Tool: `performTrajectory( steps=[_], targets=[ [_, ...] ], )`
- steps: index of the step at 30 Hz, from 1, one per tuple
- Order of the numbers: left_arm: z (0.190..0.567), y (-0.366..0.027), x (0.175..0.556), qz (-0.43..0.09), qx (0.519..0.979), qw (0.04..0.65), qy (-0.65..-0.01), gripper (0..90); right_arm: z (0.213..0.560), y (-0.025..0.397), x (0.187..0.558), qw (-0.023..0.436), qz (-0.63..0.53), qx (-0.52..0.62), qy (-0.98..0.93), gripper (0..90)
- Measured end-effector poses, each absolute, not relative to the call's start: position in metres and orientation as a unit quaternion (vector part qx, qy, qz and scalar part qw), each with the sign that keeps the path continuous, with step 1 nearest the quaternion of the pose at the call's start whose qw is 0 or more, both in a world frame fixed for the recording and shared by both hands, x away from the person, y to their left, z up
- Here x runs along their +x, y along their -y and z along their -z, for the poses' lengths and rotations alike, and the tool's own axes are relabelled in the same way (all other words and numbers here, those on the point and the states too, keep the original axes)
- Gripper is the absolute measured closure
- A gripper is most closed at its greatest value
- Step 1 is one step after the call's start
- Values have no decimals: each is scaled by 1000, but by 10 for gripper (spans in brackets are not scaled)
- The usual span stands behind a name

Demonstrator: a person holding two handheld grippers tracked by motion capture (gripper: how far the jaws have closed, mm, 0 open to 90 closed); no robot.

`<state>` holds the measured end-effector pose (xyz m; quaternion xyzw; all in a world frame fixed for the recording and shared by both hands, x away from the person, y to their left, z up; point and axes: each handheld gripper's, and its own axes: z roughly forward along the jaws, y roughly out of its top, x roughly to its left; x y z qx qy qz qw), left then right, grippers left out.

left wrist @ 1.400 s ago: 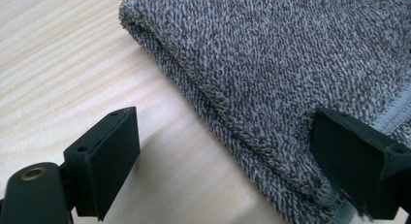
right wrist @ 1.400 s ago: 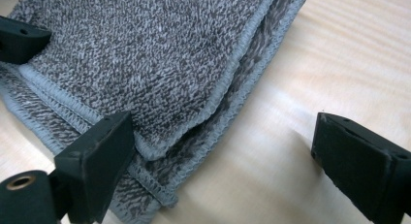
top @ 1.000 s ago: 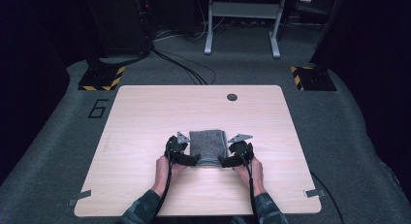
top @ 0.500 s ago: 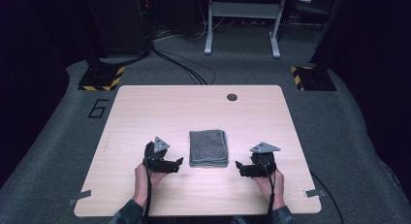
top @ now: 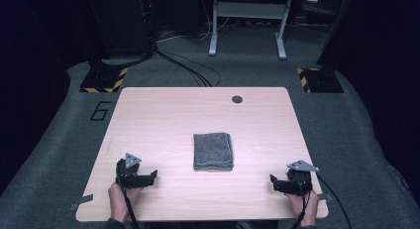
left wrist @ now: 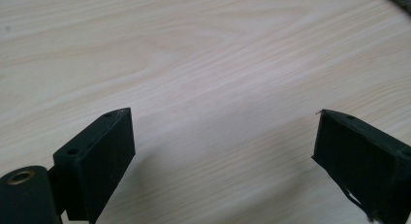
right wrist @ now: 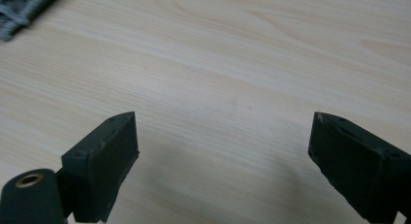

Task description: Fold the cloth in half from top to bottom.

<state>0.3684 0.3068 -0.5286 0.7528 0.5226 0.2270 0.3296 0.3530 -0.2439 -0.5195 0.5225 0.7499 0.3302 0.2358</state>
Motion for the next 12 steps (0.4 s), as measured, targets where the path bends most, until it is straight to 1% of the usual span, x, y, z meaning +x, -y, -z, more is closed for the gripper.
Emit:
performTrajectory(
  steps=[4, 6, 9, 12],
  targets=[
    [531, -311, 368, -235, 748, 327, -528, 55, 527, 251, 355, 235, -319, 530, -750, 91],
    [531, -311, 369, -234, 750, 324, -526, 46, 527, 252, 356, 244, -322, 522, -751, 100],
    [532, -312, 371, -231, 751, 326, -526, 26, 529, 254, 358, 229, -329, 526, -750, 102],
    [532, -312, 372, -230, 751, 322, -528, 20, 529, 253, 358, 230, -329, 526, -750, 101]
  ],
)
